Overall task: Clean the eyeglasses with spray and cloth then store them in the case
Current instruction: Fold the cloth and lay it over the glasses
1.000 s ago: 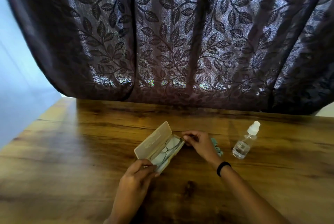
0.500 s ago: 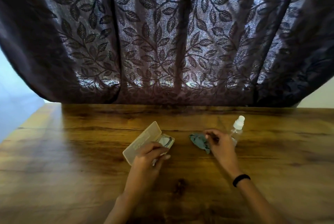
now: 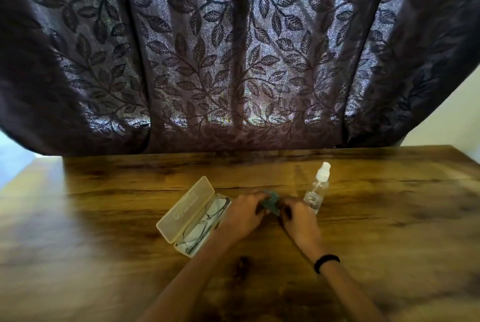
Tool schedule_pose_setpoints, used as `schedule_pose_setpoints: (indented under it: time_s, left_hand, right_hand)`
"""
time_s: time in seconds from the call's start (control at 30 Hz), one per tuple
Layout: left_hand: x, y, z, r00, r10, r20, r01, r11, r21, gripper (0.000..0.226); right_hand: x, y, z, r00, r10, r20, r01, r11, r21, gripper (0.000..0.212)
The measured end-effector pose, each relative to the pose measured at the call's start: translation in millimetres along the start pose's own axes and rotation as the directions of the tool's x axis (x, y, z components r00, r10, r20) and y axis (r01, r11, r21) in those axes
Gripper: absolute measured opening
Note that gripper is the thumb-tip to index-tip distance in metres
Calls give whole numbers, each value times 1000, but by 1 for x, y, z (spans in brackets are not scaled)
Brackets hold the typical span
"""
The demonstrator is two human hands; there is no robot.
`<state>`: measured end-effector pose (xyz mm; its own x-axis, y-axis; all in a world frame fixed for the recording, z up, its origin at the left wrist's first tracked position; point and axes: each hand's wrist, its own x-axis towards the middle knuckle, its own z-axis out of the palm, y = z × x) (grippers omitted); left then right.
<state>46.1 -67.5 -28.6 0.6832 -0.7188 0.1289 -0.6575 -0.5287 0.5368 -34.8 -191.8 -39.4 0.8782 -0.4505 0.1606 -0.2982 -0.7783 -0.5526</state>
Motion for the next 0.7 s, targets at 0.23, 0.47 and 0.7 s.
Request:
schedule_pose_setpoints:
  time_s: [0.23, 0.47, 0.7]
  left_hand:
    - [6, 2, 5, 996, 66, 54, -65, 998, -17, 63]
    - [5, 3, -7, 994, 15, -107, -44, 960, -278, 31]
    - [3, 2, -30, 984, -11, -177, -93, 820, -565, 12]
  right_hand:
    - [7, -9, -11, 984, 158, 79, -176, 875, 450, 14]
    - [2, -27, -37, 955, 209, 213, -280, 386, 879, 7]
    - [2, -42, -51, 982, 148, 119, -172, 428, 888, 7]
